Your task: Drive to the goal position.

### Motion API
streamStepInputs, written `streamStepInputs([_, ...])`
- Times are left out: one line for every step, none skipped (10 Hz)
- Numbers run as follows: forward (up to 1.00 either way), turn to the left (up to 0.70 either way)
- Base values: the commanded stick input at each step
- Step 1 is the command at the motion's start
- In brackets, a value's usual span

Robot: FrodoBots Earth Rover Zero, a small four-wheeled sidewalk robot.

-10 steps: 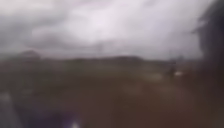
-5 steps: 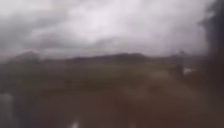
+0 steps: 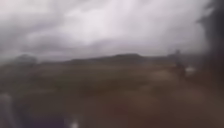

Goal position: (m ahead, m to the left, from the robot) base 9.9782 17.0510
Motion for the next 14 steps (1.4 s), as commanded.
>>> streamStepInputs([0.7, 0.0])
streamStepInputs([0.7, 0.0])
streamStepInputs([0.7, 0.0])
streamStepInputs([0.7, 0.0])
streamStepInputs([0.7, 0.0])
streamStepInputs([0.7, 0.0])
streamStepInputs([0.7, 0.0])
streamStepInputs([0.7, 0.0])
streamStepInputs([0.7, 0.0])
streamStepInputs([0.7, 0.0])
streamStepInputs([0.7, 0.0])
streamStepInputs([0.7, 0.0])
streamStepInputs([0.7, 0.0])
streamStepInputs([0.7, 0.0])
